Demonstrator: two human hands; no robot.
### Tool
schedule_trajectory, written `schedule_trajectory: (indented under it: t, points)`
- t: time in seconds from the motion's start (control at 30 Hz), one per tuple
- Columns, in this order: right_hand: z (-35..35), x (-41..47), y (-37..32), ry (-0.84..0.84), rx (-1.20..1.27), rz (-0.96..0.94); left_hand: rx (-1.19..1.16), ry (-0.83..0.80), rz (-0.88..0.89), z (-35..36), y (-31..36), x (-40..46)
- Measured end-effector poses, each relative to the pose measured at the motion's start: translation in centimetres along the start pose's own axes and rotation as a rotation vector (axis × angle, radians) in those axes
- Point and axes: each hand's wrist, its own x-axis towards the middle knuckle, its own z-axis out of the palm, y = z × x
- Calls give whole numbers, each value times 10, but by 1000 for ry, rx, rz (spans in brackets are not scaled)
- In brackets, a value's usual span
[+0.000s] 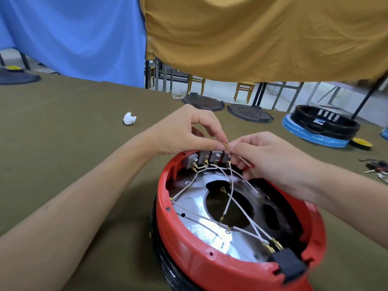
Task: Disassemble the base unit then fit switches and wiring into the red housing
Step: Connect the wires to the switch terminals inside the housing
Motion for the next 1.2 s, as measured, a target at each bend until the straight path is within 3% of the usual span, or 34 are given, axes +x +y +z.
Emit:
schedule_trajectory:
  t: [0.13, 0.33, 0.5, 0.77, 0.93, 1.03, 1.2]
  points:
    - [-3, -4, 0, -3, -31, -38, -21, -21, -28, 2, -2, -1]
    - [-3, -11, -3, 209, -487, -279, -40, -38, -47, 3, -4, 0]
    - [3, -10, -3, 262, -477, -278, -78, -36, -64, 6, -6, 0]
    - [4, -7, -5, 126, -153, -18, -60, -47, -105, 6, -8, 0]
    - [-6, -5, -17, -103, -30, 196, 26, 21, -152, 0, -10, -1]
    - [-6, -6, -24, -216, 4, 317, 35, -53, -245, 4, -11, -1]
    - [5, -5, -25, -152, 123, 450, 15, -71, -280, 5, -11, 0]
